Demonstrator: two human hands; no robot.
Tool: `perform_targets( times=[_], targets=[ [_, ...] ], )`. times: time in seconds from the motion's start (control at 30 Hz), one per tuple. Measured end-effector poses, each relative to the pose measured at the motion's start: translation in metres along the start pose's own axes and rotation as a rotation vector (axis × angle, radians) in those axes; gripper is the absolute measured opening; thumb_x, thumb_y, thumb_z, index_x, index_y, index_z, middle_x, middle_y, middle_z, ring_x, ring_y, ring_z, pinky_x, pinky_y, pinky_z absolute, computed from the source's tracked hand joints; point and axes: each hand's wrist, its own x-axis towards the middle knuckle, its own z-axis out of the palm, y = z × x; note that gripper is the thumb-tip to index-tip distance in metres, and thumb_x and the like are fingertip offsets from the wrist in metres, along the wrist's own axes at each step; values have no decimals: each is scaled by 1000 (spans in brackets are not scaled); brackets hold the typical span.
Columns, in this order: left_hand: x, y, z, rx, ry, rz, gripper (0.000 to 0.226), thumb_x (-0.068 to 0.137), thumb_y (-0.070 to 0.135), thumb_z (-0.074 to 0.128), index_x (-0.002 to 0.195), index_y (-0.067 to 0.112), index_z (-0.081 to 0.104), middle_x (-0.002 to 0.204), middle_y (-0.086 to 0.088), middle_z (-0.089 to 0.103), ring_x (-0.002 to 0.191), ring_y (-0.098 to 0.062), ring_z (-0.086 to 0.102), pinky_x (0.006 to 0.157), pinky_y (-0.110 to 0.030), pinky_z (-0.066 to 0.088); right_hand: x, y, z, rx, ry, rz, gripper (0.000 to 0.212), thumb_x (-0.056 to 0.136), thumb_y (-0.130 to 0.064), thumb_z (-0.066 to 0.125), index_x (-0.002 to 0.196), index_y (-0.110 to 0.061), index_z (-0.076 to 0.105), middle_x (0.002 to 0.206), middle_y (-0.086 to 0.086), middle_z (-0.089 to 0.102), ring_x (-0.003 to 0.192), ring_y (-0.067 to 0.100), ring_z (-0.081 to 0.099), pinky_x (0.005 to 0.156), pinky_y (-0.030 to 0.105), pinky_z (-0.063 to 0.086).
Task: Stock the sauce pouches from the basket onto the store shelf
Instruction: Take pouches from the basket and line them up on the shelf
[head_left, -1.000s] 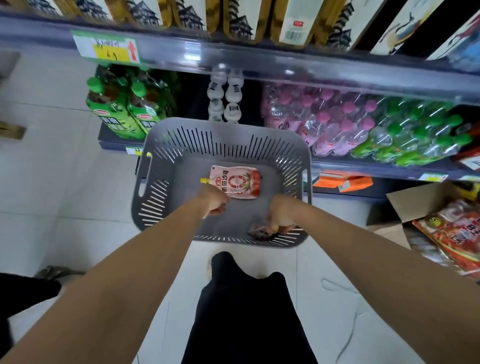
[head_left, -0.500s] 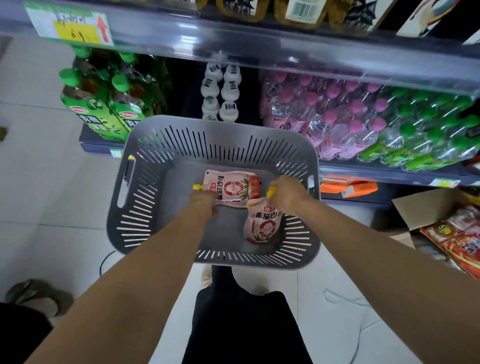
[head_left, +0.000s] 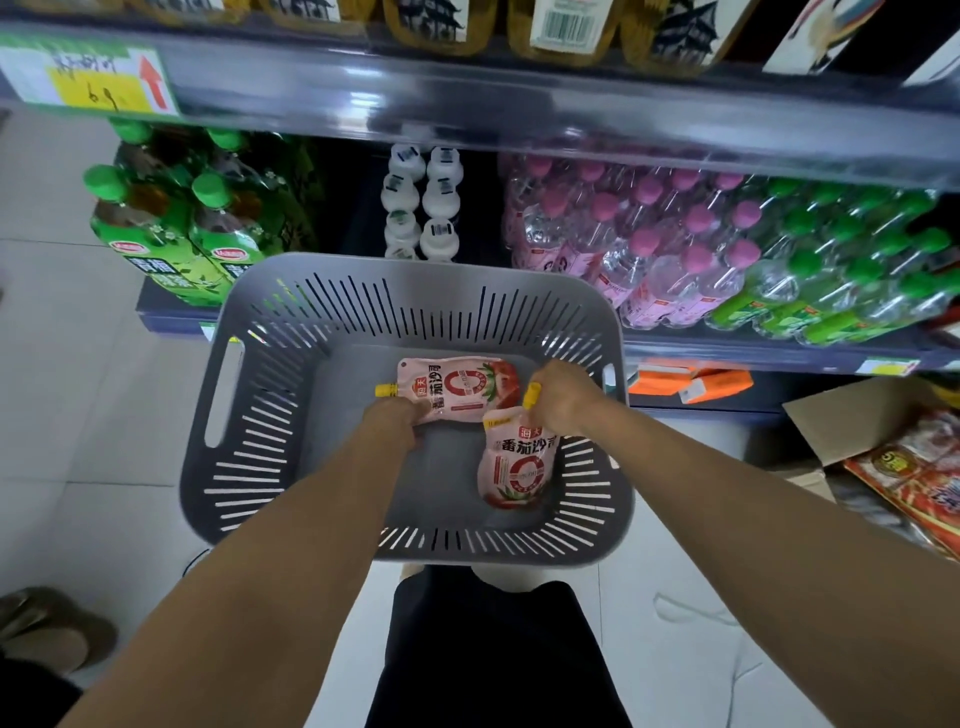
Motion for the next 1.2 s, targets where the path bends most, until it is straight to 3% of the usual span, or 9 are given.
perform_targets(
  times=[0.13, 0.2, 0.33, 0.5, 0.63, 0.77, 0.87, 1.07, 1.2],
  targets=[
    [-55, 23, -3, 28, -94, 72, 6, 92, 2, 53, 97, 1, 57, 122, -20, 55, 84, -26, 58, 76, -37, 50, -15, -5, -10, -72, -2, -36, 7, 86, -10, 61, 87, -4, 64, 79, 6, 57, 87, 22, 57, 71, 25, 41],
    [-84, 33, -8, 71, -105, 150, 17, 92, -3, 49, 106, 3, 57, 132, -23, 53, 75, -21, 58, 71, -32, 52, -29, -7, -26, -77, 33, -57, 9, 86, -8, 58, 78, -4, 61, 91, 14, 62, 95, 29, 61, 73, 28, 43],
    [-143, 51, -33, 171, -49, 220, 33, 92, -4, 47, 65, 15, 42, 109, -18, 56, 60, -13, 50, 56, -24, 51, -69, -20, -77, -21, 127, -115, 10, 89, -6, 54, 94, -3, 62, 110, 17, 65, 103, 30, 60, 81, 30, 46],
    [-242, 85, -71, 176, 38, 304, 10, 92, -5, 48, 85, 2, 49, 116, -23, 59, 104, -33, 60, 86, -41, 55, -143, -47, -149, 31, 250, -232, 11, 88, -13, 60, 80, -6, 58, 95, 16, 63, 91, 29, 59, 75, 34, 46],
    [-326, 119, -96, 194, -22, 467, 8, 90, -4, 49, 94, 3, 51, 124, -24, 58, 109, -35, 59, 86, -43, 54, -206, -67, -207, 68, 335, -315, 29, 87, -16, 64, 64, -13, 46, 82, 10, 55, 80, 24, 51, 66, 28, 36],
    [-403, 149, -117, 243, -49, 620, 32, 92, -3, 48, 124, -2, 48, 117, -22, 63, 97, -29, 61, 81, -39, 53, -269, -85, -258, 108, 477, -405, 35, 86, -17, 65, 60, -18, 42, 73, 3, 53, 77, 23, 50, 55, 27, 34],
    [-452, 168, -126, 304, -65, 755, 21, 93, 4, 50, 114, 0, 53, 100, -15, 66, 96, -28, 62, 84, -39, 54, -302, -94, -291, 131, 619, -463, 25, 86, -18, 65, 69, -12, 48, 77, 7, 57, 75, 24, 53, 60, 30, 38],
    [-526, 206, -140, 440, -5, 1018, 30, 90, 17, 60, 117, 5, 54, 112, -14, 61, 100, -28, 61, 90, -44, 52, -353, -107, -355, 198, 887, -488, 30, 84, -22, 66, 63, -12, 47, 68, 4, 53, 66, 23, 50, 54, 30, 35],
    [-558, 232, -148, 351, -85, 1154, 11, 90, 12, 58, 84, 8, 50, 82, -10, 55, 70, -16, 56, 66, -30, 49, -371, -113, -389, 289, 1012, -492, 23, 82, -23, 69, 67, -11, 54, 70, 4, 62, 67, 23, 59, 58, 33, 48]
  ],
)
